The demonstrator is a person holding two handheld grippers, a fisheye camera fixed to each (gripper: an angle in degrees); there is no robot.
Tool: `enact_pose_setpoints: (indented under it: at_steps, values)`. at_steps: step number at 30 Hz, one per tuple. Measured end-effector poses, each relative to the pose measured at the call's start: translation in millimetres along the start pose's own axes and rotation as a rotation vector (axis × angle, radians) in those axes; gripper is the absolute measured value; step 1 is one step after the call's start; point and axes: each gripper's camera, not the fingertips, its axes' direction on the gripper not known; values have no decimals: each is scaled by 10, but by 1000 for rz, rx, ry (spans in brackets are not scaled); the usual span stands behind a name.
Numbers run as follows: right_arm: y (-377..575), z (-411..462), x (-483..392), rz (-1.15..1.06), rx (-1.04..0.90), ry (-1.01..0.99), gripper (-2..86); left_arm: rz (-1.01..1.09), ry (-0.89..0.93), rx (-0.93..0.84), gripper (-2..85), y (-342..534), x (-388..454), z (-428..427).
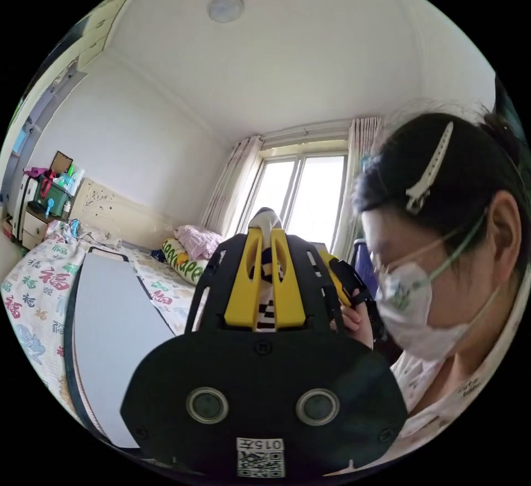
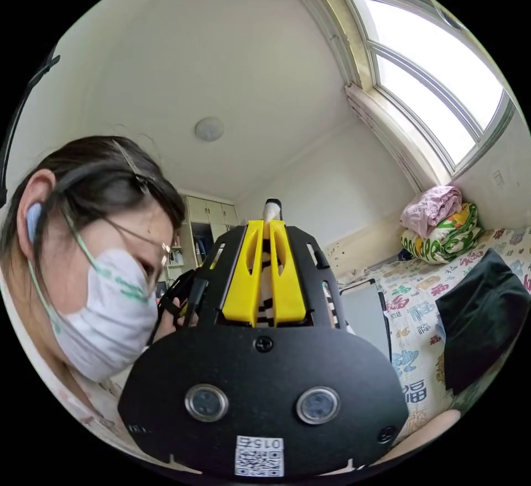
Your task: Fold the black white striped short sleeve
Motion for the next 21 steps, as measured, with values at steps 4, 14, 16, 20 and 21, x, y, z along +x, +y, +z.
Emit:
enact_pose_setpoints:
  at_steps: [4,14,16,20,21]
  values:
    - [315,-131,542,32,-154,90,5,18,18,-104,-1,269,-392,100]
    - [617,-513,1119,18,-210,202,4,10,166,-229,-1,855,-796,805]
    - [533,-599,1221,1,-181,223,5,17,210,-229,-1,888,-779,1030]
    - [381,-704,1356,-38,-142,245,4,28,251,-230,-1,924,-726,1374]
    - [301,-724,1410,-53,-133,255,4,34,268,-224,-1,934,-704,1494]
